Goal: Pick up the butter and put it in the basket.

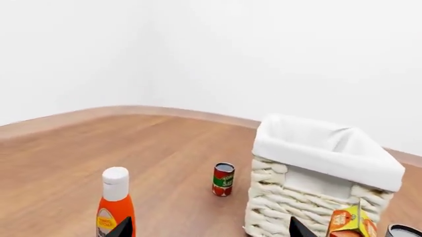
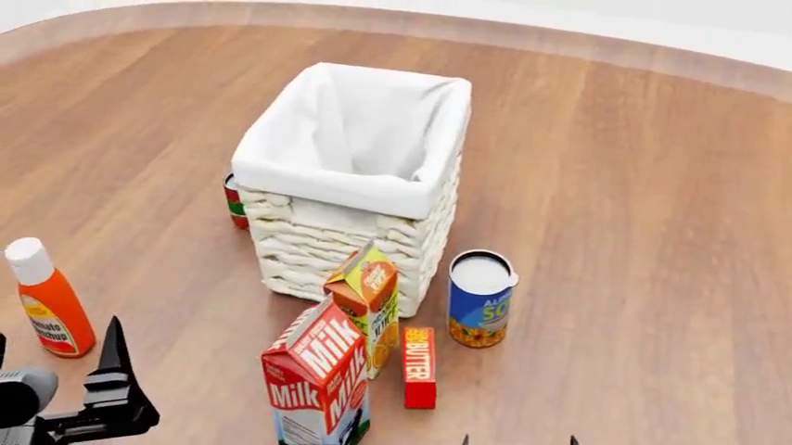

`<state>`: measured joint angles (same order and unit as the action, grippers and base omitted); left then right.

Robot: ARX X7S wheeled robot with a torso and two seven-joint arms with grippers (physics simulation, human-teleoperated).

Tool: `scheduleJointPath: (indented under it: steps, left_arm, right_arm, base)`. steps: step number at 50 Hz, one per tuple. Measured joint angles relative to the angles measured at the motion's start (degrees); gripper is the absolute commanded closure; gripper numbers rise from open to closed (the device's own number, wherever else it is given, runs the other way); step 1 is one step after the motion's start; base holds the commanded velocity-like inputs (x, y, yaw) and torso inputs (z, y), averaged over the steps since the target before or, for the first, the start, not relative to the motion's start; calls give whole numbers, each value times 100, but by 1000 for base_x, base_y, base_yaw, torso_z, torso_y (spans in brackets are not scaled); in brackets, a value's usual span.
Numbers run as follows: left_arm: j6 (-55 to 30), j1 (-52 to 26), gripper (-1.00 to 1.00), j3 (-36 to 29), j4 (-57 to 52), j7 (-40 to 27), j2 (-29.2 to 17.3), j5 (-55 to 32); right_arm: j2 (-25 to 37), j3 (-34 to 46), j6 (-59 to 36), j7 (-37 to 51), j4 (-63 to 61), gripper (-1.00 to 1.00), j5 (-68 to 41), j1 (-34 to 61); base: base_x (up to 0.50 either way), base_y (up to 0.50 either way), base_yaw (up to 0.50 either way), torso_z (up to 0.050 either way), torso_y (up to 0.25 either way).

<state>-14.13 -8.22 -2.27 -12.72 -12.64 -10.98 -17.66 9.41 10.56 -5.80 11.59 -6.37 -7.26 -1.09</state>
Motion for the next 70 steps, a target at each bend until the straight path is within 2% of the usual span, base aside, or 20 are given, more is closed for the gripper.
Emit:
scheduleJointPath:
  steps: [19,49,65,70]
  left_arm:
    - [-117,68,-100,28,-336,-87,-100,-174]
    - [-406,89,-100,144,-752,-213,-242,-551]
    - [-415,46,-100,209,-794,-283,-264,-678]
    - [-440,55,-100,222,-845,-317,-268,-727]
  right_arm:
    - [39,27,1,146,-50,-100,-33,-19]
    - [124,143,-41,318,-175,-100,-34,-22]
    - [166,182,-27,381,-192,-100,-68,-21]
    - [189,192,-35,397,-231,-100,-84,-41]
  base:
    - [435,128,0,0,0]
    - [48,14,0,0,0]
    - [0,0,0,0,-240]
    - [0,0,0,0,0]
